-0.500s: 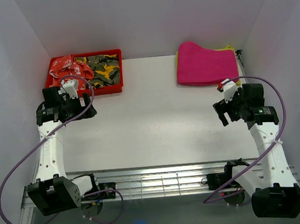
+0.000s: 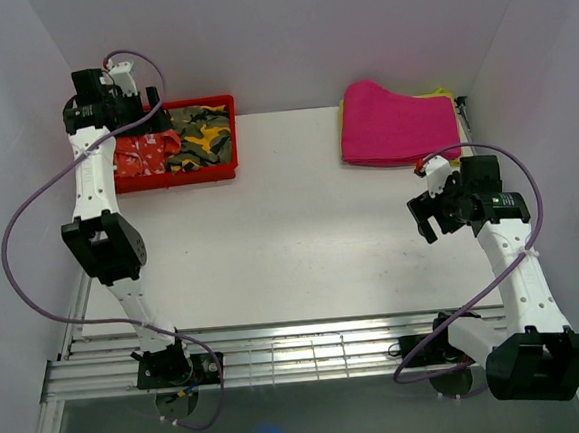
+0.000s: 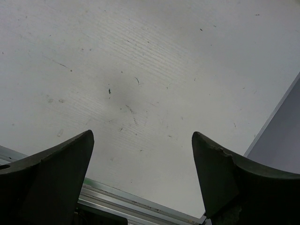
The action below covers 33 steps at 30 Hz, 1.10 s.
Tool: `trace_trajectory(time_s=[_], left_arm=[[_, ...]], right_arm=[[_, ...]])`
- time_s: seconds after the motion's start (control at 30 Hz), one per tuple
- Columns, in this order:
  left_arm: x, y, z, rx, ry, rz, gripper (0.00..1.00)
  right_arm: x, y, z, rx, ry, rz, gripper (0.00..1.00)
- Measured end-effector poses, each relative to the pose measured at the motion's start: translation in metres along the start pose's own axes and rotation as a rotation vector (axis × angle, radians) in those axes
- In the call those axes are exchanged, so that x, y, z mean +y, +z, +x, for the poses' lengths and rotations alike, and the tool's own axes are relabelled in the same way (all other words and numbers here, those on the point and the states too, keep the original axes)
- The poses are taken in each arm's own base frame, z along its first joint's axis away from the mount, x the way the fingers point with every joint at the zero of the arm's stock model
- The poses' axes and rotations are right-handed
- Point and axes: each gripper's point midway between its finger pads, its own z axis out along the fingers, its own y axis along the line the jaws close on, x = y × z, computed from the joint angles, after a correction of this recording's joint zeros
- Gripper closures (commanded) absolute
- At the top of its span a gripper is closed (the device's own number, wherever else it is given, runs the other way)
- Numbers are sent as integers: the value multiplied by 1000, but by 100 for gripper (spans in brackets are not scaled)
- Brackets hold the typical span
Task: Fold and stack the trousers
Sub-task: Grab the trousers from the pile
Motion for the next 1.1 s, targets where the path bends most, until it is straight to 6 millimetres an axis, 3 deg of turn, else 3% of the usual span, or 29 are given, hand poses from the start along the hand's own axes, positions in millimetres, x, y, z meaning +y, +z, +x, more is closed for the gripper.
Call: trace_trajectory(time_s=[0.1, 0.17, 0.23, 0.43, 0.67, 0.8, 1.0, 1.1], left_arm=[[13, 38, -38, -65, -25, 13, 2], [19, 61, -41, -75, -56, 6, 2], [17, 77, -33, -54, -84, 1, 2], [-19, 133, 3, -25, -131, 36, 2], [-39, 180, 1, -72, -65, -46, 2], [-35, 205, 16, -56, -50, -97, 2], [-11, 245, 64, 32, -24, -166, 2], [-6, 250, 68, 38, 2, -188, 8]], right_arm=[[0, 3, 2, 17, 7, -10, 10], [0, 4, 3, 27, 9, -15, 10], [1, 6, 5, 40, 12, -20, 10], [1, 12, 13, 85, 22, -32, 10], [-1, 17, 17, 116, 27, -34, 10], [-2, 18, 19, 125, 31, -32, 10], [-3, 19, 21, 134, 32, -28, 10], [-4, 19, 21, 137, 32, -22, 10]])
